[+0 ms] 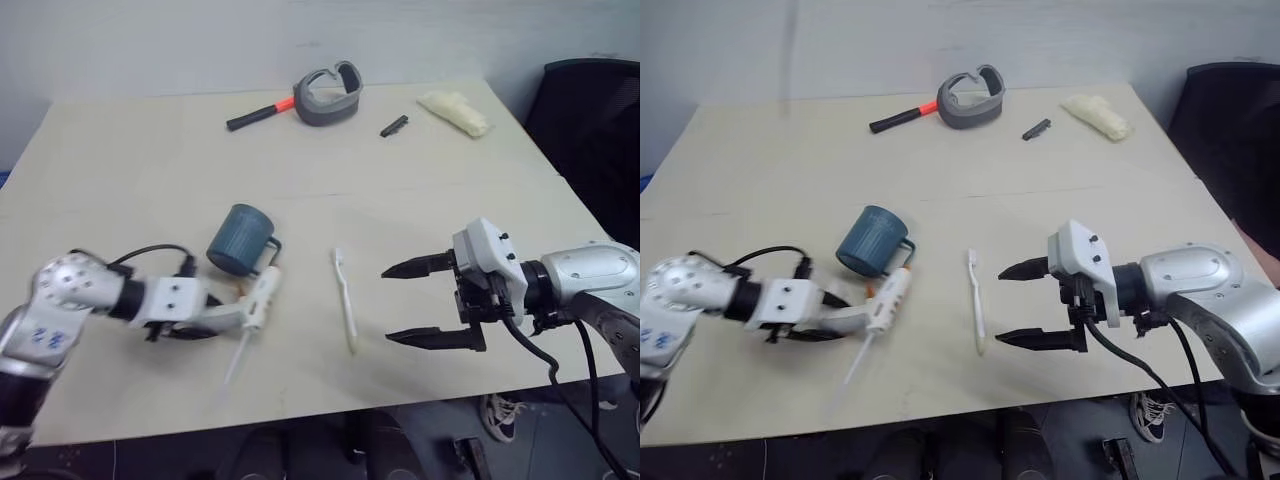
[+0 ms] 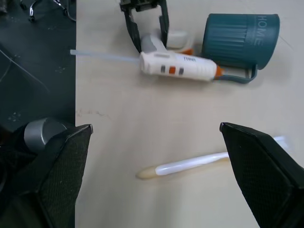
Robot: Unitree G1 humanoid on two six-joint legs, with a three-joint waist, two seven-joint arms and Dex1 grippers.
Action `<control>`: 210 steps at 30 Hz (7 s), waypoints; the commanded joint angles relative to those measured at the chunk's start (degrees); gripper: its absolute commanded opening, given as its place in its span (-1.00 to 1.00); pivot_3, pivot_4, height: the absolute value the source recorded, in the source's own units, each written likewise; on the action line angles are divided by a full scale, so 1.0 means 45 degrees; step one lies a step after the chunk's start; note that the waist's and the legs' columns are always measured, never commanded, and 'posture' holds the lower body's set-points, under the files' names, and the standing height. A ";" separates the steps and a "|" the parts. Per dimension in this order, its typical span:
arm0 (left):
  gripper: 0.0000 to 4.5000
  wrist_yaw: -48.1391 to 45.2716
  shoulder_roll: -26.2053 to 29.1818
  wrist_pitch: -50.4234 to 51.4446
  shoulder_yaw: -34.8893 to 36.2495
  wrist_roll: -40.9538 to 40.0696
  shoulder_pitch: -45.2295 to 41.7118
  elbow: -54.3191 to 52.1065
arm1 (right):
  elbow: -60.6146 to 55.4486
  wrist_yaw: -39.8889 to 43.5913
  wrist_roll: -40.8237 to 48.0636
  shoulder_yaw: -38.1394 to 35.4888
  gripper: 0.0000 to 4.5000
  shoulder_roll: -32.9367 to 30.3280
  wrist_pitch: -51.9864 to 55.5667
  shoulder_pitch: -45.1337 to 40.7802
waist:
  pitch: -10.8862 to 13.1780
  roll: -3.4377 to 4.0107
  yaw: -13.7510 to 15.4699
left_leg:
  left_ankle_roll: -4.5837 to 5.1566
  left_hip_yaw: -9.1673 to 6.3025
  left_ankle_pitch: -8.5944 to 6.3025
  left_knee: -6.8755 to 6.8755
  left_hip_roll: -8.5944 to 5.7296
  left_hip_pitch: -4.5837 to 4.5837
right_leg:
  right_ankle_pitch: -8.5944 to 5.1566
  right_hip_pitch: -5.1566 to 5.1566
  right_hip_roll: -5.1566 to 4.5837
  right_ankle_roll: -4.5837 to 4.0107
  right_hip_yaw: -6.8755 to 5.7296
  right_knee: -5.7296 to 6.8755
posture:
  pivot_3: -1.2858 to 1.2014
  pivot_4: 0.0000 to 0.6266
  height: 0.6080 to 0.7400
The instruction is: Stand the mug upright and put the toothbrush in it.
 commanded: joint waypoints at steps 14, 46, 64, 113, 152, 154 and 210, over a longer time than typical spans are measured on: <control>-0.02 0.1898 0.2196 -0.2219 0.5705 0.0726 0.2622 0.6567 | 0.1886 0.1077 -0.1437 0.1319 1.00 0.1214 -0.1554 -0.1434 | -0.0005 -0.0012 0.0217 | -0.0043 0.0034 -0.0031 -0.0004 -0.0003 -0.0038 | -0.0012 -0.0066 -0.0026 -0.0021 -0.0056 0.0020 | 0.03 -0.52 1.00; 0.98 0.0176 0.4227 -0.6270 0.4303 -0.1360 -0.0062 0.9301 | 0.1610 0.0967 -0.1328 0.0577 1.00 0.1176 -0.1041 -0.0959 | -0.0077 -0.0140 0.0325 | -0.0038 0.0367 -0.0104 -0.0003 0.0038 -0.0003 | -0.0008 -0.0209 -0.0102 -0.0044 -0.0176 0.0106 | 0.03 -0.52 1.00; 0.98 -0.1125 0.0211 -1.6101 -0.4572 0.5224 -1.0753 1.4283 | 0.0097 -0.0564 -0.0256 -0.1083 1.00 0.0921 0.0240 0.0024 | -0.0079 -0.0142 0.0395 | -0.0072 0.0403 -0.0103 0.0113 0.0040 -0.0041 | 0.0028 -0.0205 -0.0058 -0.0026 -0.0186 0.0107 | 0.03 -0.52 1.00; -0.99 0.2387 -0.4337 0.4932 -0.1420 -0.7346 -0.5205 0.0676 | -0.1092 -0.2713 0.1625 -0.2360 1.00 0.0209 0.0736 0.1577 | -0.0096 -0.0124 0.0344 | 0.0098 0.0359 -0.0202 0.0293 0.0031 -0.0057 | 0.0104 -0.0162 -0.0083 0.0066 -0.0080 0.0102 | 0.03 -0.52 1.00; 0.99 0.1274 -0.0118 0.7169 0.6870 -0.8117 0.5497 -0.5814 | 0.1536 -0.8830 0.0596 0.0614 1.00 0.5370 0.6621 -0.1696 | -0.0098 -0.0101 0.0320 | 0.0032 0.0386 -0.0244 0.0288 0.0120 -0.0014 | 0.0013 -0.0197 -0.0033 -0.0119 -0.0102 0.0084 | 0.03 -0.52 1.00; 0.99 0.1019 0.0356 0.7520 0.7170 -0.8464 0.5144 -0.5867 | 0.2041 -0.9576 0.0406 0.0575 1.00 0.6351 0.7536 -0.1855 | -0.0096 -0.0093 0.0299 | 0.0030 0.0388 -0.0246 0.0286 0.0121 -0.0014 | 0.0013 -0.0196 -0.0033 -0.0119 -0.0098 0.0082 | 0.03 -0.52 1.00; 1.00 0.4183 -0.0399 1.0602 1.0047 -1.0812 0.2642 -0.5483 | 1.0490 -0.9000 -0.3135 0.0681 -0.92 1.5944 -0.3794 -0.7129 | -0.0072 -0.0048 -0.0430 | -0.0190 0.0398 -0.0184 0.0078 0.0206 -0.0031 | 0.0002 -0.0302 0.0043 -0.0137 -0.0109 0.0111 | 0.03 -0.52 1.00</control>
